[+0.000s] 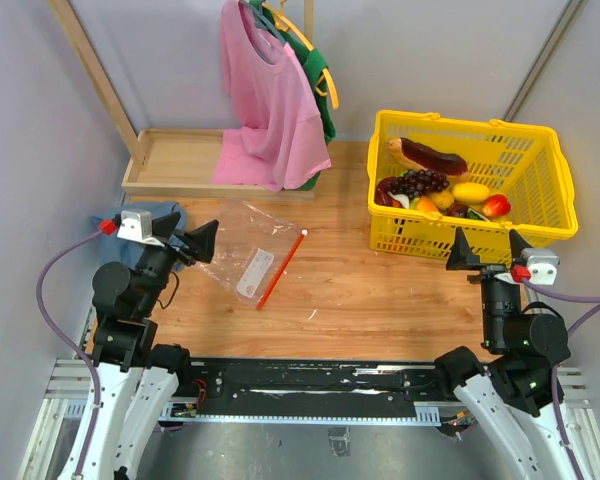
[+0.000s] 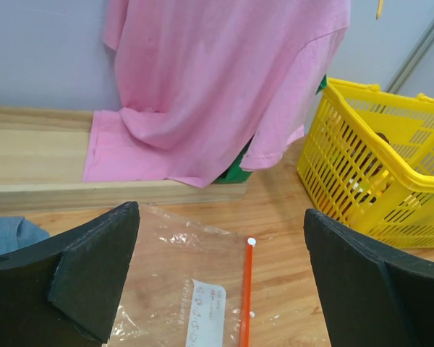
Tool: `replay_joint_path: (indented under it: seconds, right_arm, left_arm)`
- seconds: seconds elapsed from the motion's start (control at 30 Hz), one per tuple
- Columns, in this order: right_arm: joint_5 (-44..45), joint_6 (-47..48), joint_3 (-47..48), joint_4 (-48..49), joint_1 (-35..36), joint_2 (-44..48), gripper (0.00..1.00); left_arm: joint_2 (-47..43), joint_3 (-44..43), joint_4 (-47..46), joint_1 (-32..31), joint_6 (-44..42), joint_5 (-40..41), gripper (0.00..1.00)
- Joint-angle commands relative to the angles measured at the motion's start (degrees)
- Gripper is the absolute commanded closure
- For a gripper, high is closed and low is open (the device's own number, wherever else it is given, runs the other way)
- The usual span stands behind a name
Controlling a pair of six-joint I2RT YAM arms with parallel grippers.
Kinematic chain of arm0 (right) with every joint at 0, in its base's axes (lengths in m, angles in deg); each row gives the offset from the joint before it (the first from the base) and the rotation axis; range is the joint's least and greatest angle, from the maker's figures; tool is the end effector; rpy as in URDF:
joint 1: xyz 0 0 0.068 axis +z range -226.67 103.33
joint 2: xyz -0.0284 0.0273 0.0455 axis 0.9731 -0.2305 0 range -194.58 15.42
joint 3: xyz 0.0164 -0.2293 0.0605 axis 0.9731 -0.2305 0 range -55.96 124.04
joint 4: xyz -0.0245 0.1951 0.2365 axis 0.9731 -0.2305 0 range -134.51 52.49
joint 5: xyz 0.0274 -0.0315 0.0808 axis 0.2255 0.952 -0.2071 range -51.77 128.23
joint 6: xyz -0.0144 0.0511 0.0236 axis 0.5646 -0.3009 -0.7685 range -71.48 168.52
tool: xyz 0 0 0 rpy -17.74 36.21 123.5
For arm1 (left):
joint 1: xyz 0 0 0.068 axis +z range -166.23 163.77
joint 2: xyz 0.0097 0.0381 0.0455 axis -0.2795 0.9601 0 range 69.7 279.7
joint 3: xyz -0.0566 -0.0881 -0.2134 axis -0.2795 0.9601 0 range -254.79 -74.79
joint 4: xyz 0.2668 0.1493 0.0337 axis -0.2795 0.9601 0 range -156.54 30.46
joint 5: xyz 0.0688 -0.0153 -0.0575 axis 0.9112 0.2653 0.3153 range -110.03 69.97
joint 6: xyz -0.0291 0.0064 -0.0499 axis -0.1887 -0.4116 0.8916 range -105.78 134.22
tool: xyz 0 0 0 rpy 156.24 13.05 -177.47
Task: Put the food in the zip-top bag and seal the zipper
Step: Pick up the zipper food storage bag at the center of the board.
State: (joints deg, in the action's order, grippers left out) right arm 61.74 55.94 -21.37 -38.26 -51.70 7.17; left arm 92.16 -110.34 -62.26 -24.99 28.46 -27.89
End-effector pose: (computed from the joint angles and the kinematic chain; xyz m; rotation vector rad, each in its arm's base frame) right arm 0.1272 0.0410 0.3787 0.0424 1.1630 0.0403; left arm 0.1930 -0.0355 0.3430 0.0461 1.4313 -0.4283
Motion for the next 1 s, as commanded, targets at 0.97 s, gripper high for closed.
replay_joint_path:
  seconds: [0.97]
  right_arm:
    - [-1.4, -2.8, -1.7, 1.6, -0.8, 2.5, 0.02]
  left_arm:
    - [42.4, -13.0, 22.6, -17.2, 1.9, 5.7, 0.03]
